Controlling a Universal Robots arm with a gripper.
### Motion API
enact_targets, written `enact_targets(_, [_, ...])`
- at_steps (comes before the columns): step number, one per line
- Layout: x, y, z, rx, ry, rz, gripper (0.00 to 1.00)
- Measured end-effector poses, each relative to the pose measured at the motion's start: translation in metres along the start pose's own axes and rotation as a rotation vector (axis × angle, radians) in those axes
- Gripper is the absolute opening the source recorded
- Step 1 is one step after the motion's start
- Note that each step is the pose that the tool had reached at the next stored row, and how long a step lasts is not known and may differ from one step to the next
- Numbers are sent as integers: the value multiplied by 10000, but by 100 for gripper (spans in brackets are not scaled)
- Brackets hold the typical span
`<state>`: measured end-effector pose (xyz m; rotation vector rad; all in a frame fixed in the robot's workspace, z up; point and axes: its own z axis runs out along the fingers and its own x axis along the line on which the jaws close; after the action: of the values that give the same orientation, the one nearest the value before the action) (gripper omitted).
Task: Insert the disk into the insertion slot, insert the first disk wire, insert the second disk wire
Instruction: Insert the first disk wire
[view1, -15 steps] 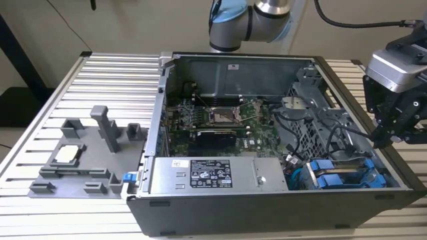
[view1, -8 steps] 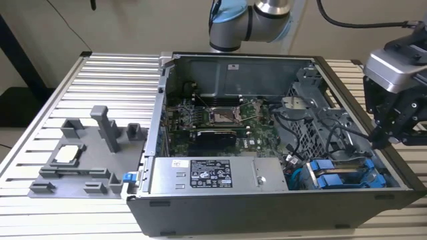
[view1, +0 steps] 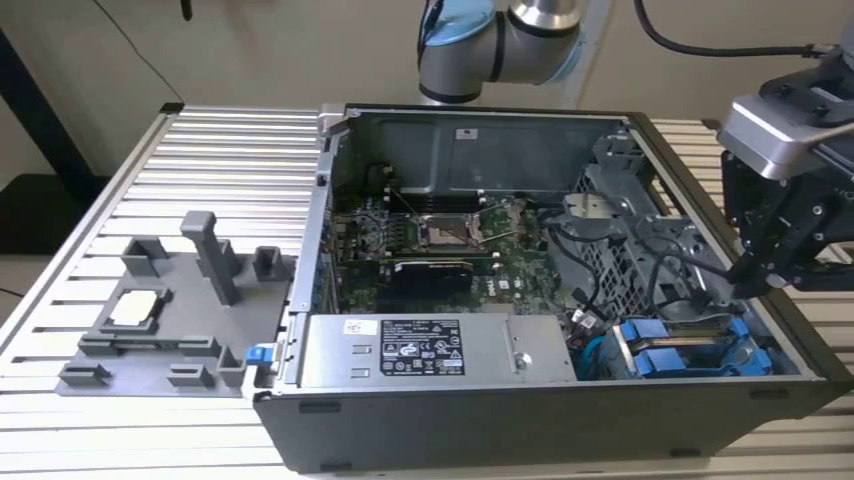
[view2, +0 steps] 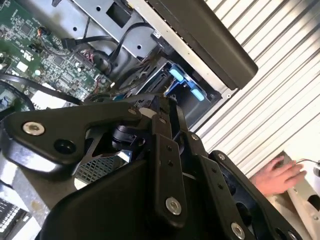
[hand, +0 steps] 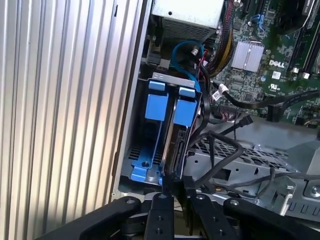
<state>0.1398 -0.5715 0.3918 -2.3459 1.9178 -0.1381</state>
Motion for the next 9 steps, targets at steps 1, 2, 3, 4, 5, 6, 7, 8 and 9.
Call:
enact_targets(1, [-2,2,7,-10,-12,27,19])
enact_targets(2, [-2,4,20,-10,-12,40,19])
enact_targets(3, [-2,6,35,-12,-9,43,19])
enact_targets(4, [-3,8,52,-12,-9,44,19])
enact_targets(5, [-7,10,71,-13,-8,44,19])
enact_targets(6, [-11,12,89,-12,-8,44,19])
enact_targets(7, [-16,13,107,-12,-9,44,19])
enact_targets(8, [-23,14,125,-12,-9,45,19])
enact_targets(9, [-32,15,143,-12,-9,52,19])
